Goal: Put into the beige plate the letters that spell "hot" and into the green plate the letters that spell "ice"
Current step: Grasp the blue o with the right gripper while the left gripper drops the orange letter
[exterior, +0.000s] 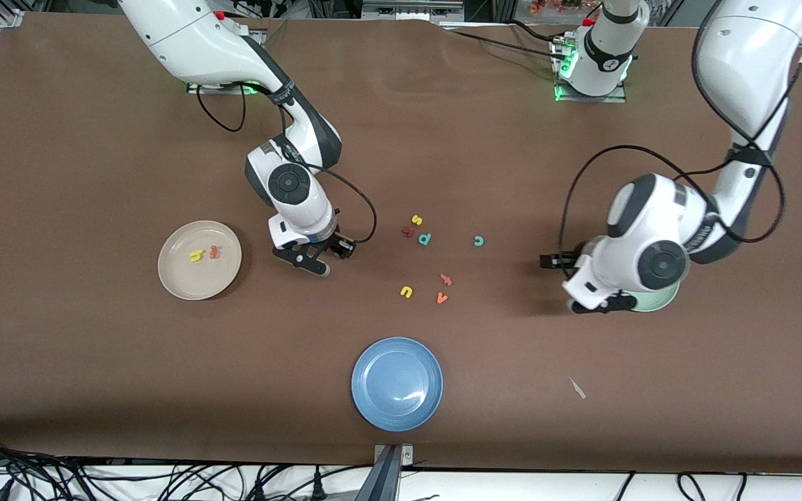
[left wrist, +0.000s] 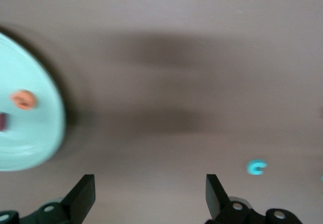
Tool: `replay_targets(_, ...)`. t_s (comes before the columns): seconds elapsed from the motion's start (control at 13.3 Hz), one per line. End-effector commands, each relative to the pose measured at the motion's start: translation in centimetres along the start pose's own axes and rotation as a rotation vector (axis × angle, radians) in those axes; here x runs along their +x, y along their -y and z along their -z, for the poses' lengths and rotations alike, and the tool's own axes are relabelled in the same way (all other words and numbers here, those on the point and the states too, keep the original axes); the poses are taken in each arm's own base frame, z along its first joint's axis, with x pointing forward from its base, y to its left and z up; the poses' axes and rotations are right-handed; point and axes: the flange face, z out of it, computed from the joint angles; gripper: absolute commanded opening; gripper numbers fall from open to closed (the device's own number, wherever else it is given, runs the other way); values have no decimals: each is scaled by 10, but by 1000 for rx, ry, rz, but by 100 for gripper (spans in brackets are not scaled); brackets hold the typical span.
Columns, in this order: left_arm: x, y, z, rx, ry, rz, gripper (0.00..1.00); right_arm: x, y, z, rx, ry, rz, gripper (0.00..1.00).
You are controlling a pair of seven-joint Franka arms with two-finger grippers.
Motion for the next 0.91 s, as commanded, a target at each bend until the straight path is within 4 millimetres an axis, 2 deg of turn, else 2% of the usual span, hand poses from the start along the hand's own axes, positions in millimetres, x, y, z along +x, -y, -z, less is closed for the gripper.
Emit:
replay_targets(0.0,-16,-44,-25,-20,-25,82,96,-3,9,-10,16,-18,-15,47)
replay_targets(0.15,-30,-77,-52,-45,-61,96,96,-9,14,-14,25,-23,-17,47)
replay_targets(0.38,-46,-88,-92,-72,-91,111,93,-10,13,-17,22,-22,-14,46)
replay_targets(0.45,-49,-89,-101,-69,-88,107,91,-9,12,-18,20,-23,-14,42)
replay_targets(0.68,-58,-93,-115,-60,-82,105,82,-11,10,-22,8,-26,0,19)
replay_targets(0.75,-63,-99,-118,-46,-86,98,81,-12,9,-22,4,-32,12,14)
replay_targets(0.83,-64,-101,-124,-29,-93,100,78,-12,8,-23,-2,-33,24,13)
